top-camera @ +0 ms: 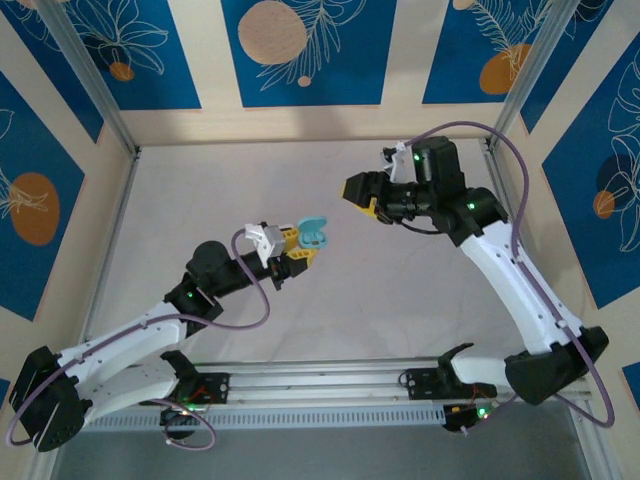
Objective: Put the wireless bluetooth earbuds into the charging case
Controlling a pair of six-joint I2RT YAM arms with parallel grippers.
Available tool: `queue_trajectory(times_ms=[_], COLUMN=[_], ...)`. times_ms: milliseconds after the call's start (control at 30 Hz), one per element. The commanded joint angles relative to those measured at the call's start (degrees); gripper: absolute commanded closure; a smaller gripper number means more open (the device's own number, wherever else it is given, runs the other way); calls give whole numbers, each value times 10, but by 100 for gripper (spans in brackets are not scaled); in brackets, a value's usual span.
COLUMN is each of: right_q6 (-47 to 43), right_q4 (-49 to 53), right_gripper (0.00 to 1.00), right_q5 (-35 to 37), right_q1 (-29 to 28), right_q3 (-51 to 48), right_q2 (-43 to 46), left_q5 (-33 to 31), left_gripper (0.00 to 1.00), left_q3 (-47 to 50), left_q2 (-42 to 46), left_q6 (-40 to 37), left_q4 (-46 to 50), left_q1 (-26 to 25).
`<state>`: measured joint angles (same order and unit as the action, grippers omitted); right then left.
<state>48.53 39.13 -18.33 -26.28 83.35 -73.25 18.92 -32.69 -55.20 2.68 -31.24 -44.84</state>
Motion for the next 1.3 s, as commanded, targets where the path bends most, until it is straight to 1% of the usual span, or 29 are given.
queue_trajectory(times_ms=[0, 233, 400, 1000, 1100, 1267], right_q6=[7, -14, -43, -78, -70, -17], right_q4=[18, 51, 86, 116, 90, -1], right_gripper=[37, 36, 36, 36, 35, 35], right_q5=[-49, -64, -69, -90, -109, -164], right_q1=[-18, -46, -62, -83, -80, -58], right_q3=[39, 79, 102, 83, 60, -17], right_q2=[-20, -72, -95, -87, -71, -22], left_q5=[23, 32, 23, 4, 2, 1], left_gripper=[75, 75, 74, 75, 75, 75], left_q3=[-22, -27, -25, -23, -22, -21], left_q2=[-3, -8, -5, -3, -3, -3], left_q6=[13, 23, 23, 31, 33, 39], left_q4=[-28, -34, -41, -66, -70, -84], left_q1=[-6, -6, -6, -6, -6, -6])
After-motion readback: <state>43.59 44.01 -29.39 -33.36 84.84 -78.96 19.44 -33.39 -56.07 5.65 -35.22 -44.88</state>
